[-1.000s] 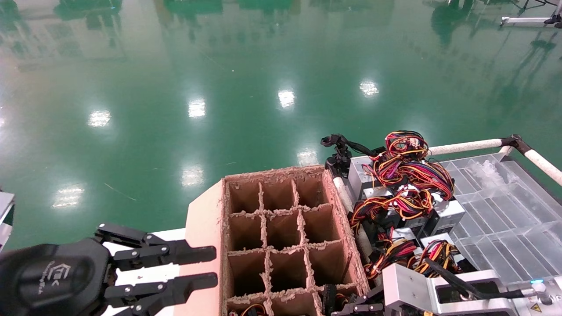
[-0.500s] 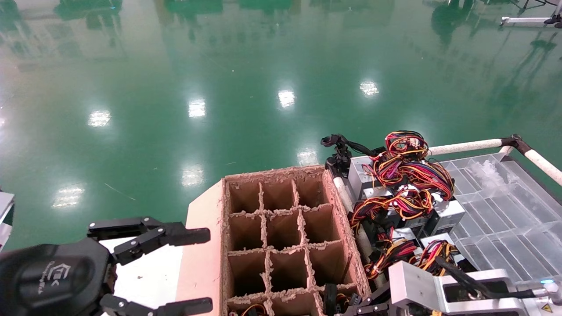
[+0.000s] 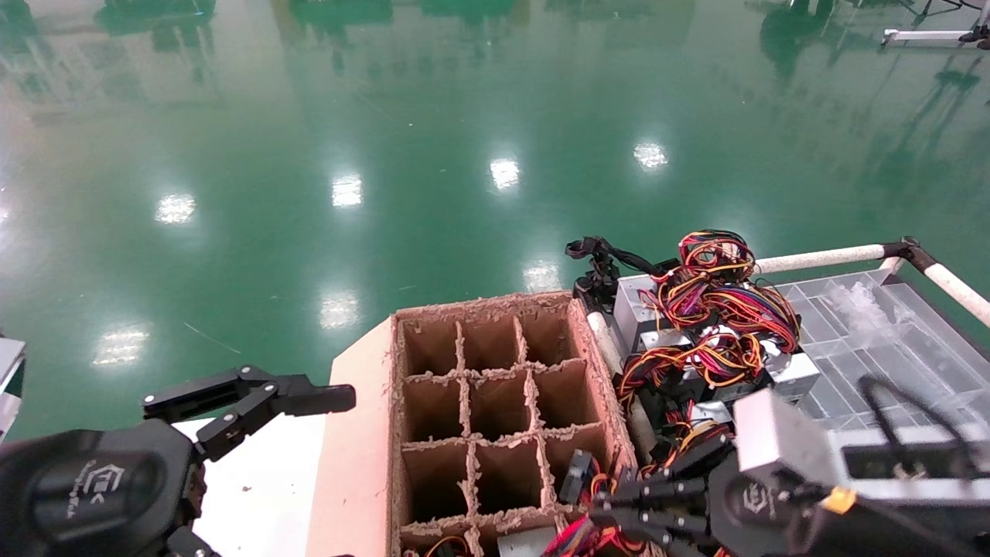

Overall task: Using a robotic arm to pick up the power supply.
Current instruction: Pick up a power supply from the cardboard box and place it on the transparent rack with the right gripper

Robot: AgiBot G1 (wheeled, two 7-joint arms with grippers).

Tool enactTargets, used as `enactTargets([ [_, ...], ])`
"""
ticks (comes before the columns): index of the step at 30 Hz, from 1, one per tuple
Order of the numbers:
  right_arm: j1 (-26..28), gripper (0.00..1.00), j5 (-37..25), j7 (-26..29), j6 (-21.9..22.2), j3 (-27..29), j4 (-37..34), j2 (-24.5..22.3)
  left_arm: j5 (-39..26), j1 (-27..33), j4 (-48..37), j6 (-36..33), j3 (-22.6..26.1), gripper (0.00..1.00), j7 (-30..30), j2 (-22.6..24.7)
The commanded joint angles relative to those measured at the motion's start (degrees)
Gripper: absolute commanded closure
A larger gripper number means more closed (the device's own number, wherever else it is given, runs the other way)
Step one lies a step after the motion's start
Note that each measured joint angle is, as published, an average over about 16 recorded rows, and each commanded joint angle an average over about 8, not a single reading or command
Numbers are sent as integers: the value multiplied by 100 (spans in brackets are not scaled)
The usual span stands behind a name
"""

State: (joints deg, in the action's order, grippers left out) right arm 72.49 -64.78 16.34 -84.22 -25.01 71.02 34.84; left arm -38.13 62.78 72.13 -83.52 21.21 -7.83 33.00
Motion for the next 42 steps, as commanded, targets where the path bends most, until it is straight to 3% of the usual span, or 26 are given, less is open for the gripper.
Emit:
enactTargets([
  [1,3,100,138,83,30,82,89,-63,0,0,0,0,0,0,0,0],
  [11,415,100,847,497,81,582,325,-453,0,0,0,0,0,0,0,0],
  [19,1348,100,1038,634,-269,776,-75,-557,1,0,0,0,1,0,0,0],
  [27,2623,100,608,386,-651,473,-782,-562,1,0,0,0,1,0,1,0],
  [42,4587,100,-660,-698,-630,-394,-2247,-913,1,0,0,1,2,0,1,-1],
])
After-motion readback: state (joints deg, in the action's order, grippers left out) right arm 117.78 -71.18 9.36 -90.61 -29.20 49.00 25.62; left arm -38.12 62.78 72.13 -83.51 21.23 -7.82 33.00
